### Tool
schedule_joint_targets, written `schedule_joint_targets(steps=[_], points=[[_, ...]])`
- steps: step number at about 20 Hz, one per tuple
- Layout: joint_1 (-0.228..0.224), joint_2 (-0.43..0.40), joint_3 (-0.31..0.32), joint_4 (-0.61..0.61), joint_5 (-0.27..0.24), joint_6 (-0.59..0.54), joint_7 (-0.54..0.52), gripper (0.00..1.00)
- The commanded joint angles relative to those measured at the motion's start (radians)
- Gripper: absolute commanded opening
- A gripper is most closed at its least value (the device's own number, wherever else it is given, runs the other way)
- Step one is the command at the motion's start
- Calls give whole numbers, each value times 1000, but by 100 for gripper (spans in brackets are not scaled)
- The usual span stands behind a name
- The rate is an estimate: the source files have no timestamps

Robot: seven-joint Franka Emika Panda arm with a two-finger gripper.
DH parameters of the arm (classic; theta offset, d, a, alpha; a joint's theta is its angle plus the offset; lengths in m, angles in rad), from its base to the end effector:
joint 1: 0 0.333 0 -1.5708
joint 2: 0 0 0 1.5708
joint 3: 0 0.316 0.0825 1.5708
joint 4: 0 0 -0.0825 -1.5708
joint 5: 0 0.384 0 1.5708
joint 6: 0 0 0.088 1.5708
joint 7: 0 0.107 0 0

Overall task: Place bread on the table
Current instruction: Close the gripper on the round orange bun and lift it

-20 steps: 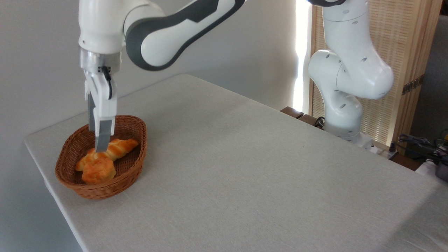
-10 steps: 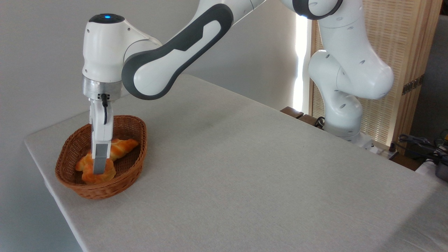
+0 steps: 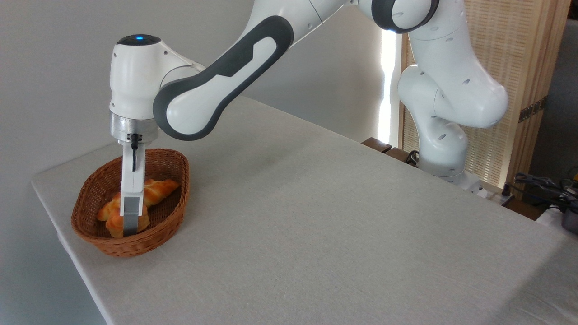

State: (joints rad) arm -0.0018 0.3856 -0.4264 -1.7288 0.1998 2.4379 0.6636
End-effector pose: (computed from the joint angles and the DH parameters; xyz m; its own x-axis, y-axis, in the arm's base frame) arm 0.6331 -0.2535 0.4138 0.3510 -0.8974 0.2674 -0.8803 -0.4136 -0.2325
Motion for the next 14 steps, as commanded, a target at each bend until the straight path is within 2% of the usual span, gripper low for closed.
schedule_joint_targets(steps=[1, 14], points=[[6, 9, -11, -6, 21, 27, 7, 45], [8, -1, -11, -5, 20, 26, -4, 42]])
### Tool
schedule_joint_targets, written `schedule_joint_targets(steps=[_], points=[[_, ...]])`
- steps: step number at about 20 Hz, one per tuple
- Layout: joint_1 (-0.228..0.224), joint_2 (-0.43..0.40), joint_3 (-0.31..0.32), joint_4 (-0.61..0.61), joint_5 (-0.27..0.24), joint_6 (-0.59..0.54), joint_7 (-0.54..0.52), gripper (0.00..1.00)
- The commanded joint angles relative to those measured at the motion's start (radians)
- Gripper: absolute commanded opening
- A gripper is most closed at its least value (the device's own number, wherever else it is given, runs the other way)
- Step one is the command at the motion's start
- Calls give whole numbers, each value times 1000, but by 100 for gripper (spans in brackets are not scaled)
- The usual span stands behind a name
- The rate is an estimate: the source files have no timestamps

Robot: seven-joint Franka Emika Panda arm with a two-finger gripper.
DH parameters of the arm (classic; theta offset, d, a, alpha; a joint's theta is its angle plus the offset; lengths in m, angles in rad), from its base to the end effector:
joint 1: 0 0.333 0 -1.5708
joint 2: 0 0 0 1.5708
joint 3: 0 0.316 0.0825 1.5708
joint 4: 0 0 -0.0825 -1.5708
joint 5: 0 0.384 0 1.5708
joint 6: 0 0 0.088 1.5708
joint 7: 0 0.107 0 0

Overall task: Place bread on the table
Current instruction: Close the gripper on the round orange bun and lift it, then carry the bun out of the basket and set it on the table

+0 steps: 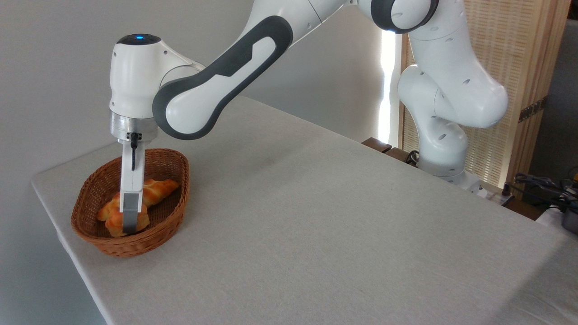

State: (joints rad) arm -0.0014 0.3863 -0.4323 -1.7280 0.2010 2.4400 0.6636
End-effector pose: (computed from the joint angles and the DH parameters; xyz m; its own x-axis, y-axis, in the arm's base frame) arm 0.6321 -0.2566 0.4146 0.3454 -0.8986 0.2706 -0.8820 -0.4093 -0.2335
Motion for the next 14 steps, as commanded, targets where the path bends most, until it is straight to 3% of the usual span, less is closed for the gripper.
schedule_joint_targets(steps=[1, 7, 10, 13, 14], points=[[8, -3, -6, -5, 17, 24, -5, 42], [14, -20, -9, 2, -5, 22, -41, 39], [17, -44, -11, 18, -83, 22, -120, 40], [26, -122, 4, 16, -230, 8, -124, 40], [49, -147, 3, 15, -245, -25, -122, 40]])
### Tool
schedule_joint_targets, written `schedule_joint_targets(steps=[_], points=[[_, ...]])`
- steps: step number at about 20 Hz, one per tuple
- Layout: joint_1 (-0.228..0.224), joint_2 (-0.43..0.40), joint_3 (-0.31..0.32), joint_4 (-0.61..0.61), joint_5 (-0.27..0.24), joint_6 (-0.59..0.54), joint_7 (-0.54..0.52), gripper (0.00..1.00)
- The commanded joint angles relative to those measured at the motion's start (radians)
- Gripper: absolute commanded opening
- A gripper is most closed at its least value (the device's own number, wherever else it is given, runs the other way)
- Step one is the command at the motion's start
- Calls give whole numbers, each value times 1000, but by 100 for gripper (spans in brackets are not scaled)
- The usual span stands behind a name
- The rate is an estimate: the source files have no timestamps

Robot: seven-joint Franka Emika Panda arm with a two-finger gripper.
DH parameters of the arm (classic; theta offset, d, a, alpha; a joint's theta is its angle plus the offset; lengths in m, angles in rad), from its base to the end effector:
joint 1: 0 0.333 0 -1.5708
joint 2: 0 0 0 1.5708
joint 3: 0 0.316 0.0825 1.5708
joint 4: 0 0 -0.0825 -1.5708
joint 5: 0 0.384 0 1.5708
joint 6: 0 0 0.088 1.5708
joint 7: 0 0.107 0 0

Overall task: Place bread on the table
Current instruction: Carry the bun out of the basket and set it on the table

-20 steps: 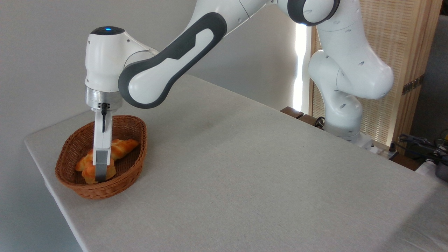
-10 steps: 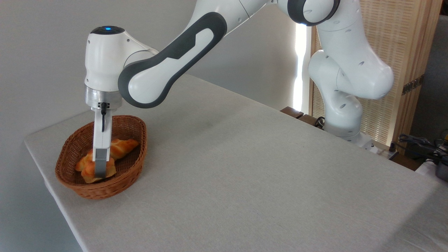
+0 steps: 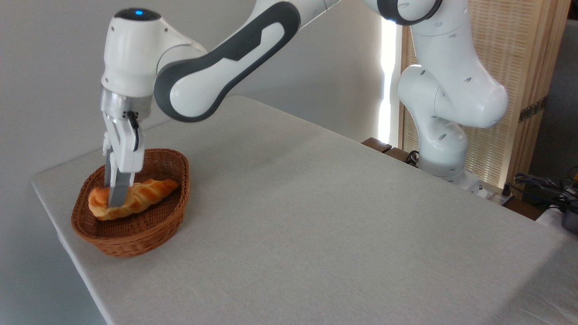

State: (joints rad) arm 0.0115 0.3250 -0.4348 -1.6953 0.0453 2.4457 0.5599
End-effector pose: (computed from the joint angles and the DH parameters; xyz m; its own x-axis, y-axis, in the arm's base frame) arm 0.6342 -0.2501 0.4706 0.4919 -0.7621 0.4210 -0.7893 -0.5944 -0.1537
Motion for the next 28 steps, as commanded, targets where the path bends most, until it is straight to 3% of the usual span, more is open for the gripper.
schedule_joint_targets(steps=[1, 4, 7, 8, 10, 12, 14, 16, 28], points=[[50, -116, 5, -20, -90, -93, -6, 42], [84, -226, 45, -40, -81, -275, 116, 54], [84, -316, 126, -102, -81, -442, 412, 75], [84, -332, 142, -131, -81, -462, 507, 78], [84, -356, 149, -205, -62, -461, 600, 78], [82, -353, 150, -248, 26, -450, 629, 79], [73, -345, 146, -267, 99, -436, 632, 96], [71, -328, 139, -271, 105, -427, 632, 100], [77, -314, 145, -264, 107, -422, 670, 100]])
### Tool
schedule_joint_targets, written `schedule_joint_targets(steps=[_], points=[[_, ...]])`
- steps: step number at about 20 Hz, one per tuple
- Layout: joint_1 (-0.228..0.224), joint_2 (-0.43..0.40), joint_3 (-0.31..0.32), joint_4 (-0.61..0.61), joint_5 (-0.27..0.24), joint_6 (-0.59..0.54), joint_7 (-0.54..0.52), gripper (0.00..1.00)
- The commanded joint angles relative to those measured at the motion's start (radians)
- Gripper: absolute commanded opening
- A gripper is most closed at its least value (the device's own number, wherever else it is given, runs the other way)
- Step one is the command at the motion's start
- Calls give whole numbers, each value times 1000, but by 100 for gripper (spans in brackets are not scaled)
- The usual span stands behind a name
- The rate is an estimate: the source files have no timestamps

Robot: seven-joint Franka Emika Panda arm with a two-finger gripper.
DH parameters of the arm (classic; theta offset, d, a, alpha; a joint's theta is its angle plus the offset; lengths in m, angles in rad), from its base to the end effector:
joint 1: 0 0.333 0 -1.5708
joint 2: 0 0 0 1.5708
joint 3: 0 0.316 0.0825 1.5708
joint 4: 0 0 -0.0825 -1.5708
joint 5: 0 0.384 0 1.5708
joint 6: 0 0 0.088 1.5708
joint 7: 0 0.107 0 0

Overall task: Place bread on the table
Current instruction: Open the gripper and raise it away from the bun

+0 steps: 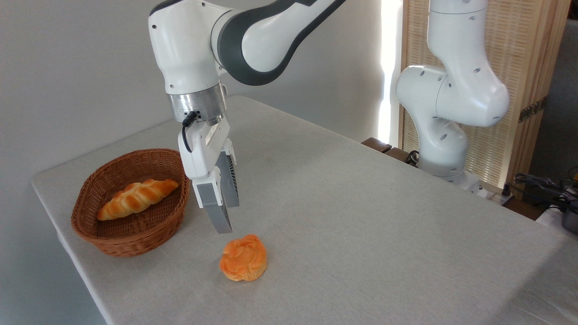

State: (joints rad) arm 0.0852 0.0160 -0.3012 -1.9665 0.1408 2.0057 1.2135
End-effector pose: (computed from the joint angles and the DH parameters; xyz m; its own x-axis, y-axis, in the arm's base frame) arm 0.5519 -0.1118 0.4656 0.0863 -0.9903 -0.1090 -0.9948 -0.0799 -0.0624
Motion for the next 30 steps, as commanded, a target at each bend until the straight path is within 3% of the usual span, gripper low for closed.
schedule_joint_targets(steps=[1, 3, 6, 8, 9, 12, 13, 24, 30], points=[[5, -10, 14, 27, 5, 16, 11, 100], [8, -10, 16, 89, -4, -10, -11, 100], [11, -7, 28, 237, -6, -236, -129, 100], [11, -2, 69, 306, -9, -332, -140, 100], [11, -2, 85, 325, -30, -346, -152, 100], [11, 2, 158, 360, -203, -343, -322, 100], [11, 5, 169, 370, -231, -343, -354, 100], [11, -7, 182, 377, -231, -375, -446, 100], [1, -7, 243, 380, -237, -377, -443, 100]])
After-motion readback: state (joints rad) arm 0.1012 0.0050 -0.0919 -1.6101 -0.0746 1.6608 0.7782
